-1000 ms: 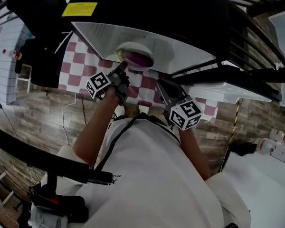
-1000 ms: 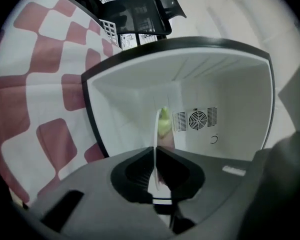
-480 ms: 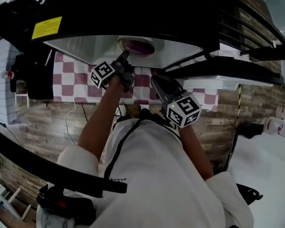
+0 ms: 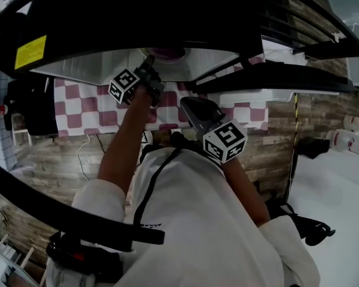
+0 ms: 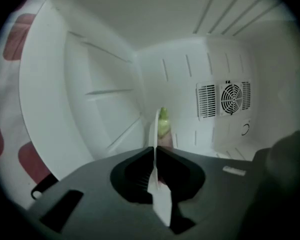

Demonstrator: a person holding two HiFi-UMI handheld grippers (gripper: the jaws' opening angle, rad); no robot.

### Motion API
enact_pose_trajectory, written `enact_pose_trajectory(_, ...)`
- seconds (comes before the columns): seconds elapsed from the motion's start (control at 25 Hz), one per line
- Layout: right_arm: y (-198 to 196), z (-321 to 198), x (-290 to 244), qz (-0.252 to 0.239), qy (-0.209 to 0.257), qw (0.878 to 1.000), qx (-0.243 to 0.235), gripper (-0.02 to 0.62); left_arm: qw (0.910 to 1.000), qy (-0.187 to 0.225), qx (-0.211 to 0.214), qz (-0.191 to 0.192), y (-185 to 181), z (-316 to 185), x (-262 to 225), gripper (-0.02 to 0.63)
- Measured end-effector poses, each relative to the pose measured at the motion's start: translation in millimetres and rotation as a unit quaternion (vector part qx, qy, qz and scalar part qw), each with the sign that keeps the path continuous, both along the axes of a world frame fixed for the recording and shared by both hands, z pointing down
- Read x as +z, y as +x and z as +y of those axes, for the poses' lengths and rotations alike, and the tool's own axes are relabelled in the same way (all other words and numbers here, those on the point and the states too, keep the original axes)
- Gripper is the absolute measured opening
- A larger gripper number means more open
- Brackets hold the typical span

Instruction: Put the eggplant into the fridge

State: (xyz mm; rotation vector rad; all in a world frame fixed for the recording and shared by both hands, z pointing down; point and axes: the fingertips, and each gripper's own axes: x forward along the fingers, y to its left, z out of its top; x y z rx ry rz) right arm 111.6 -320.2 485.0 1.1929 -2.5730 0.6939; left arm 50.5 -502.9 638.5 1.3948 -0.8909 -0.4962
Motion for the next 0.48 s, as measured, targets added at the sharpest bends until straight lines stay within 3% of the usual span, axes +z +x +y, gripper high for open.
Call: enact_pose_trajectory(0.48,25.1,4.5,4.8,0.006,-0.006,1.0,0.012,0.006,0.9999,-0.011,0.0,-0.009,18.2,-16.5,12.6,0.021)
